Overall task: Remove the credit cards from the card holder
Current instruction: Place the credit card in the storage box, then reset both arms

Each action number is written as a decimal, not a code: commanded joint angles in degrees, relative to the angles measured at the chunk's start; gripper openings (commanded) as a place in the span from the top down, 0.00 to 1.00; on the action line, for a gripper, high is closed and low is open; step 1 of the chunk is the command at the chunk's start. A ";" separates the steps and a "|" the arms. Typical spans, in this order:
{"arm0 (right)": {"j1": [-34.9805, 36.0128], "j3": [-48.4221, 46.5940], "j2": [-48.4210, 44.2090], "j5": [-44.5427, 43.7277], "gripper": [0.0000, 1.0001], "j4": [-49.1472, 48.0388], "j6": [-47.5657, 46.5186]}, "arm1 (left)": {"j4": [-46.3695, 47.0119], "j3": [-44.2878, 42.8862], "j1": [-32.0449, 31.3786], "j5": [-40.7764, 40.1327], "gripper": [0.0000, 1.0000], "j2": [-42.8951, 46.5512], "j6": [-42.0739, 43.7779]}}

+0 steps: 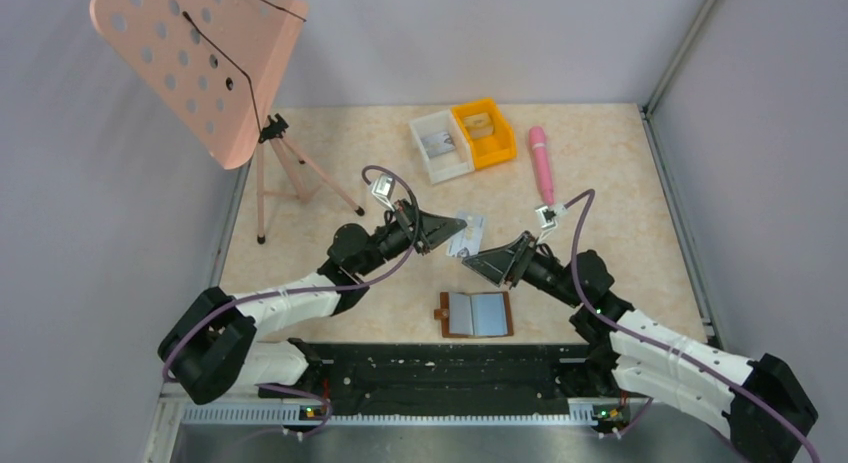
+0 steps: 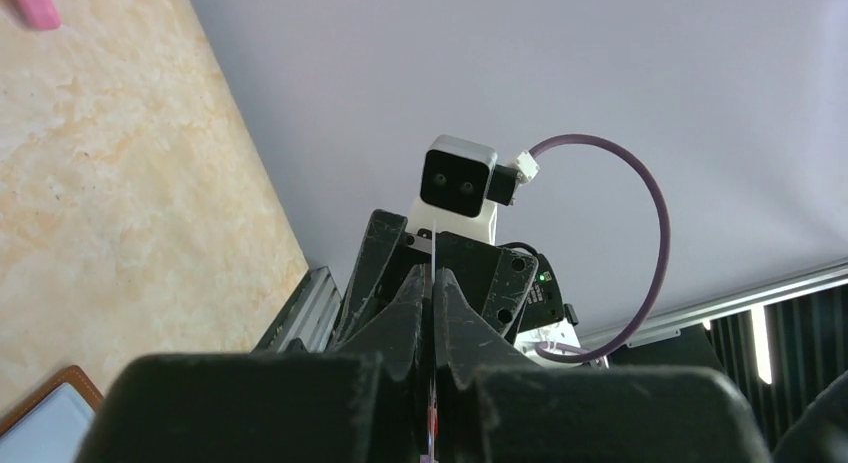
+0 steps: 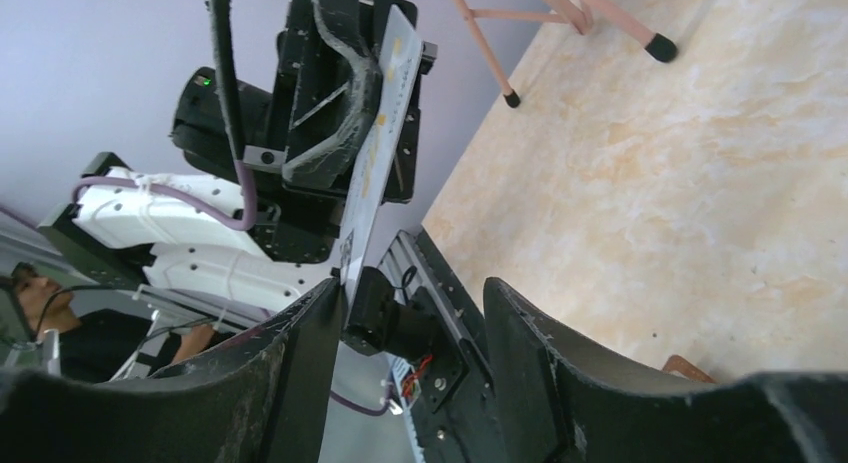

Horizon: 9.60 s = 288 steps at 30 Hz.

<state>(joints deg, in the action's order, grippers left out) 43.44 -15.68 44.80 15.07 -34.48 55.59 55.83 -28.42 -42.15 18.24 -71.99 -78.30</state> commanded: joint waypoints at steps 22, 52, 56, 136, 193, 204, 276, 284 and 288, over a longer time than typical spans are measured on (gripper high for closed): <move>-2.37 -0.70 -4.15 19.58 1.00 2.55 -13.83 | -16.74 3.15 0.61 5.19 0.51 11.68 11.04; -2.36 -1.48 4.86 43.75 1.00 0.77 -9.27 | -72.06 -22.31 4.09 30.31 0.50 13.60 46.33; -2.39 -1.36 5.57 43.78 1.00 -1.06 -8.27 | -69.74 -22.53 4.04 36.51 0.58 10.15 45.58; -2.57 -17.47 -22.51 -20.04 0.01 59.78 -17.55 | -30.19 -56.87 13.87 -43.27 1.00 -47.39 28.84; -2.57 -20.13 -18.66 -23.29 0.01 58.09 -18.03 | -34.58 -73.17 14.69 -42.16 0.82 -63.09 31.10; -2.57 -20.79 -19.72 -22.96 0.01 59.24 -17.79 | -35.42 -73.18 14.70 -42.63 0.75 -61.63 32.27; -2.56 -22.82 -30.53 -32.54 0.01 74.02 -14.81 | -54.88 -18.62 3.19 7.50 0.01 11.04 48.88; -2.57 -22.82 -30.90 -31.74 0.02 74.13 -12.96 | -53.42 -16.57 3.03 7.25 0.01 13.40 49.37; -2.57 -23.42 -29.56 -32.02 0.02 73.91 -12.76 | -53.73 -16.06 3.04 7.10 0.01 14.37 49.96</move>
<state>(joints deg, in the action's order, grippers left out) 41.34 -37.95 14.04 -17.26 41.54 42.06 -1.45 -44.95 -38.83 25.08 -59.44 -29.80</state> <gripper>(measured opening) 0.983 0.991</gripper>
